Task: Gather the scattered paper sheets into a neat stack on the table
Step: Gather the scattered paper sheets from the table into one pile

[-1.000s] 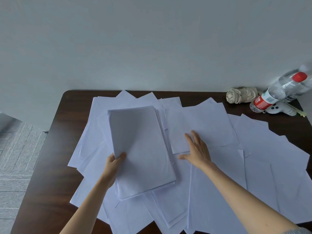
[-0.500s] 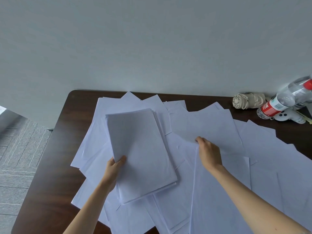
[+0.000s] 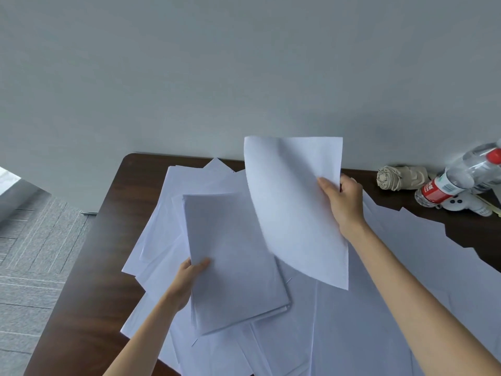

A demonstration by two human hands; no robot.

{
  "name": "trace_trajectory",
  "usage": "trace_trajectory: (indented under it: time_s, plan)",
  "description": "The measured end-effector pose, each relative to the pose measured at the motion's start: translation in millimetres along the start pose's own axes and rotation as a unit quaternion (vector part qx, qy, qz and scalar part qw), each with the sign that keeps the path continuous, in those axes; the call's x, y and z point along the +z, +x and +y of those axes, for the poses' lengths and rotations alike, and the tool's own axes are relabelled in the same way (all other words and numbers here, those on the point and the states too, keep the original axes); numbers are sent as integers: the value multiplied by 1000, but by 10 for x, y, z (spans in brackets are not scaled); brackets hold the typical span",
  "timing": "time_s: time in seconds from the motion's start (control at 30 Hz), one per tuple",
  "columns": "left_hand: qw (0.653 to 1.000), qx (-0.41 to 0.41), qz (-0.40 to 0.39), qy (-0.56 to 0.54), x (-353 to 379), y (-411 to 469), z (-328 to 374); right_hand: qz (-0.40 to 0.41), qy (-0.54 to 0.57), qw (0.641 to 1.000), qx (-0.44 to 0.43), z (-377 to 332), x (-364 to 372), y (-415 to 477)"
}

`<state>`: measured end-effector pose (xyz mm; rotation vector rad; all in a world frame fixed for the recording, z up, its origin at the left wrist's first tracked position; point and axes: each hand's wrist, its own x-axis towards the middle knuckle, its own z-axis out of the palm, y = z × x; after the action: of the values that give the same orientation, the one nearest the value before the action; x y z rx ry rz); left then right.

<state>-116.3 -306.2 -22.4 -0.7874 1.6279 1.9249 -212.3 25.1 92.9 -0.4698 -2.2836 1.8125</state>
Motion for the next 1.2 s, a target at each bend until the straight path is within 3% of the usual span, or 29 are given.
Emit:
trace_trajectory:
  time_s: [0.17, 0.37, 0.7, 0.93, 1.2]
  plan:
    - [999, -24, -21, -8, -81, 36, -11, -14, -10, 995, 97, 430, 27, -84]
    - [999, -33, -9, -24, -82, 72, -37, -56, -78, 984, 152, 873, 254, -263]
    - [1000, 19, -5, -10, -53, 169, -137, -76, -35, 973, 215, 1087, 849, -358]
    - [999, 8, -30, -11, -108, 180, -137, -43, -165, 969, 176, 1153, 793, -555]
    - [999, -18, -36, -7, -113, 167, -110, -65, -146, 974, 158, 1097, 1021, -706]
